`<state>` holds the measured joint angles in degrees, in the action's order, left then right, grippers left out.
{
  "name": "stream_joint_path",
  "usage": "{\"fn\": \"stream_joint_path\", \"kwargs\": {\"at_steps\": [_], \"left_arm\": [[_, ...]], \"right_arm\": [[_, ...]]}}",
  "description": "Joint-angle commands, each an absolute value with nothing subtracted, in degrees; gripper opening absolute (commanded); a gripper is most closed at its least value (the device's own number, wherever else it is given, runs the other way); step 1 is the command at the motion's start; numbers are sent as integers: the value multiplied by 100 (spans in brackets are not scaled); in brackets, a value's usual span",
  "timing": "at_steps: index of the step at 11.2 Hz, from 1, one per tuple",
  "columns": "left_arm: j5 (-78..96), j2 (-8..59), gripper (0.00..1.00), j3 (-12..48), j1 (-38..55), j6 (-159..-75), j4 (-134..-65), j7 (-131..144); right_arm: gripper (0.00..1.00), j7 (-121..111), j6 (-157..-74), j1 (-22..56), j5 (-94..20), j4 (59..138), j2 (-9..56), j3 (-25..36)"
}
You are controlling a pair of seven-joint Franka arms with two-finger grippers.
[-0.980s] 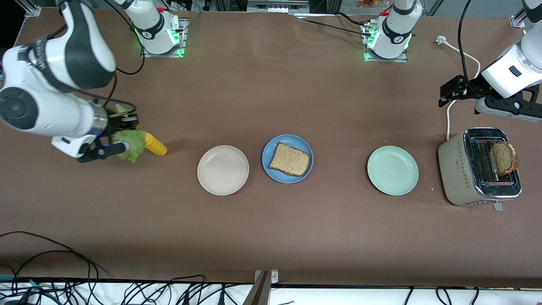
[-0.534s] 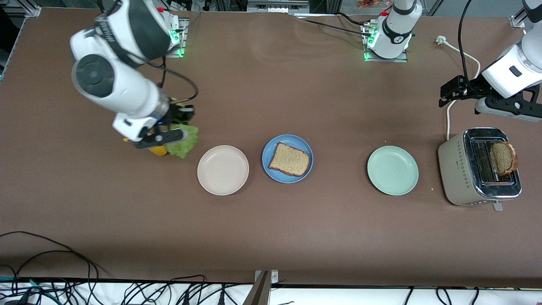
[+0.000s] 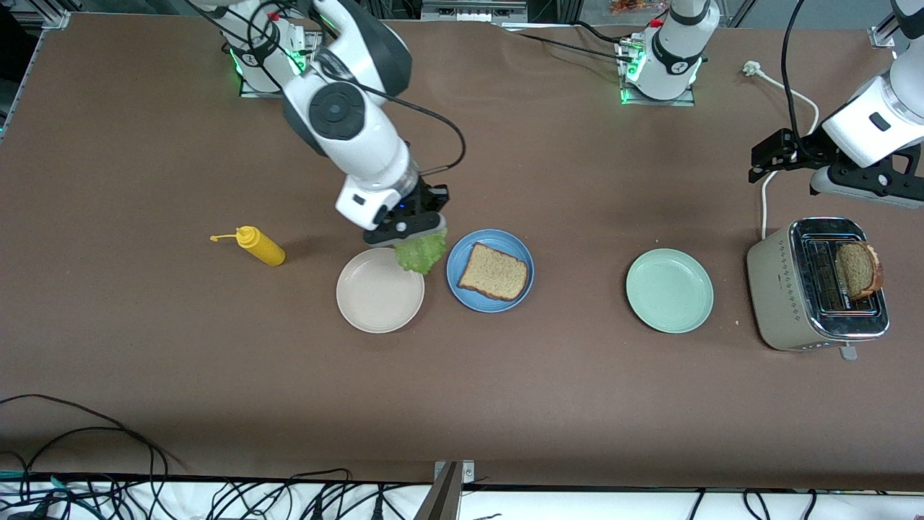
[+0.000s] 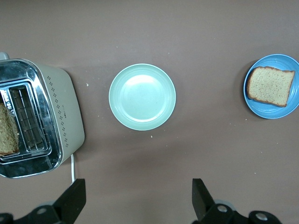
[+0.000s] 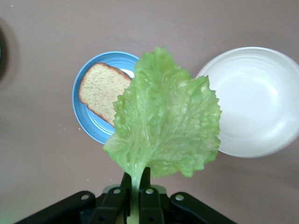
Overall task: Make sandwich in blue plate with both arms
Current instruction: 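Carry the lettuce over the bread on the blue plate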
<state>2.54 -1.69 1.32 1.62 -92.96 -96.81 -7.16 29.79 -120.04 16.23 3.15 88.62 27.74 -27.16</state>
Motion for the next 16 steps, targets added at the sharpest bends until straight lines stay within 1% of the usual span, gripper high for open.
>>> {"fn": "stream_joint_path", "kwargs": {"at_steps": [1,4,5,7,8,10,13,14,16], "left_arm": [[185,-79,100,123,149,-9141,-9475,-809],[185,-79,100,123,158,-9141,-9475,-809],[185,-79,100,123,150,-9141,-9475,-817],[185,-79,100,123,158,-9141,-9475,-809],[185,-79,100,123,158,-9141,-9475,-817],[185,-79,100,123,150,-9141,-9475,-809],[185,-79,100,123,150,-9141,-9475,-817],[185,-79,100,123,149,-9141,-9475,-809],[185,-79,100,123,150,-9141,-9475,-817]], "right_arm": [[0,3645,-12847,2134,859,8614,3391,-2672],[0,3955,-13524,2390,1257,8534,3840,-2672],[0,3964,-13683,2547,1326,8525,3963,-2559],[0,3964,-14139,2960,1389,8517,4174,-2138],[0,4094,-14324,3197,1397,8351,4314,-1910],[0,4131,-14352,3506,1389,8008,4587,-1601],[0,4122,-14518,3594,1406,7508,5087,-1451],[0,4105,-14641,3647,1406,7488,5158,-1302],[0,4096,-14818,3647,1398,7480,5308,-1231]]}}
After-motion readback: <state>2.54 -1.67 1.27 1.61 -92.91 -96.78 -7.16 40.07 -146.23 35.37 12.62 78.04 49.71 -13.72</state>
